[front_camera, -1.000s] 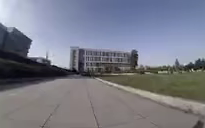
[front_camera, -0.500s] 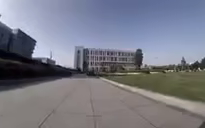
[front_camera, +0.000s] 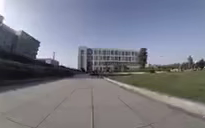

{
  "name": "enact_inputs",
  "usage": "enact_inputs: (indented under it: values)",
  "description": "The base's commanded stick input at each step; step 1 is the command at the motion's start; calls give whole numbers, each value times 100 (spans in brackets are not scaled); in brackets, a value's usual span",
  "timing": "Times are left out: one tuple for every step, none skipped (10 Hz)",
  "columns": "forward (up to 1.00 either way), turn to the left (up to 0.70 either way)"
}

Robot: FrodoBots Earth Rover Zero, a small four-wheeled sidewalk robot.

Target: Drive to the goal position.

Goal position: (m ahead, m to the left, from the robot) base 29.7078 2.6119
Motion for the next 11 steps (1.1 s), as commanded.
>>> enact_inputs:
  values:
    - [100, 38]
    - [100, 40]
    - [100, 24]
    - [100, 8]
    - [100, 0]
    - [100, 6]
    - [100, 40]
    - [100, 40]
    - [100, 15]
    - [100, 25]
    - [100, 40]
